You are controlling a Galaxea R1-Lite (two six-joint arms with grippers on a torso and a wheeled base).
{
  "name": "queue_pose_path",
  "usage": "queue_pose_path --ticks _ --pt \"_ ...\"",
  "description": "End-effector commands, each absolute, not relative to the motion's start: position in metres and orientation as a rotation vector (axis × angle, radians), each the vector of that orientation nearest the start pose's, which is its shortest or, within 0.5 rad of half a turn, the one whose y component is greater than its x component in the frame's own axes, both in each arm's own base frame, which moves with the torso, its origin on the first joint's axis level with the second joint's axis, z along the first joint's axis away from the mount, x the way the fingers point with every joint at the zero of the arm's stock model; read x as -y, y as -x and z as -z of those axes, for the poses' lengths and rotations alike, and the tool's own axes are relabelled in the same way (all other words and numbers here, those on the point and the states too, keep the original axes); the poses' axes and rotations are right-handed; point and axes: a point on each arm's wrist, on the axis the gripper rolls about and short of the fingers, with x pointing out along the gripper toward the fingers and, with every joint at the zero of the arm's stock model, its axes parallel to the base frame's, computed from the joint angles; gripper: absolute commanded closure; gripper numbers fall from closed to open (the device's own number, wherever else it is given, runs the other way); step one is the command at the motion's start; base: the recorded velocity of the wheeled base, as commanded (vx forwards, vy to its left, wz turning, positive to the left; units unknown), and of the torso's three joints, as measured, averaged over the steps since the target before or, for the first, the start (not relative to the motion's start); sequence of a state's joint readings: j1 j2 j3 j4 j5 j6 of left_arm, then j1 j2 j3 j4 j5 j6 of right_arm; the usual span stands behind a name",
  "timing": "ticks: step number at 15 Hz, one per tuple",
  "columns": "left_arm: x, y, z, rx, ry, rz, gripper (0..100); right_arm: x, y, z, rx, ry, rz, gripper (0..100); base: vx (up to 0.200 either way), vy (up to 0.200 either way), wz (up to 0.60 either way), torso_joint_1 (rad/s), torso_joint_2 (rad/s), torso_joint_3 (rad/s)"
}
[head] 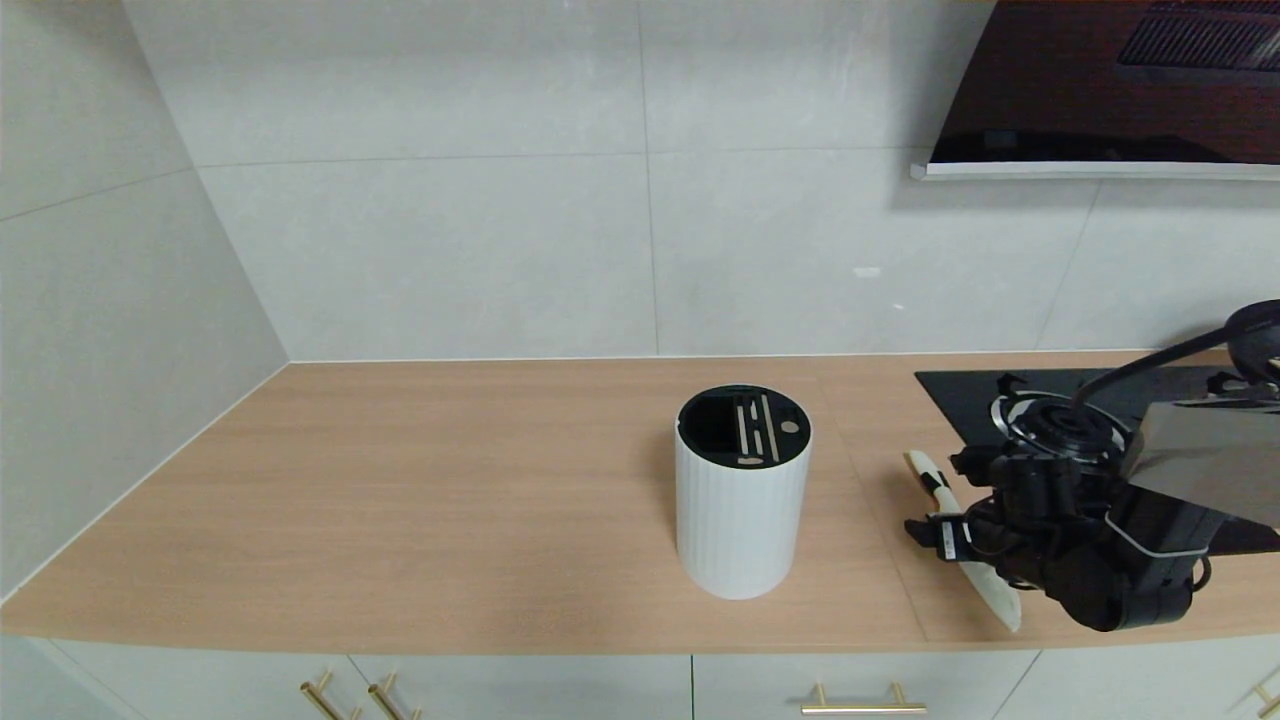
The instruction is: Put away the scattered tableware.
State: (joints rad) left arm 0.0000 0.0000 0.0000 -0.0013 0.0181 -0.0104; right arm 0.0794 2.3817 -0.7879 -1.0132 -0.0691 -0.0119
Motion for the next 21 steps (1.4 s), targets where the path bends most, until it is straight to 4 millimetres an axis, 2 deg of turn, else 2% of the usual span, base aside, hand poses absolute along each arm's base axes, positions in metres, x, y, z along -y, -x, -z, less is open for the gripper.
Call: queue_pose_path --ticks 1,8,9,18,21 --pt "0.0 0.023 -0.076 0.002 0.011 -0.018 0 -0.028 -0.373 0.027 -0.583 0.054 -0.014 0 0.0 0.0 0.0 0.0 0.0 0.0" --pt "0.0 0.023 -0.076 0.002 0.011 -0.018 0 -0.026 -0.374 0.032 -0.595 0.046 -0.024 0 0.0 0.0 0.0 0.0 0.0 0.0" --pt "0.0 0.023 -0.076 0.002 0.011 -0.018 0 -0.027 -0.373 0.034 -0.6 0.047 -0.027 100 0.0 0.0 0.0 0.0 0.0 0.0" --pt "0.0 0.023 -0.076 0.002 0.011 -0.018 0 -0.019 -0.373 0.041 -0.62 0.042 -0.008 100 0.0 0.0 0.0 0.0 0.0 0.0" --pt "0.0 0.023 -0.076 0.002 0.011 -0.018 0 -0.019 -0.372 0.03 -0.593 0.033 -0.005 100 0.0 0.0 0.0 0.0 0.0 0.0"
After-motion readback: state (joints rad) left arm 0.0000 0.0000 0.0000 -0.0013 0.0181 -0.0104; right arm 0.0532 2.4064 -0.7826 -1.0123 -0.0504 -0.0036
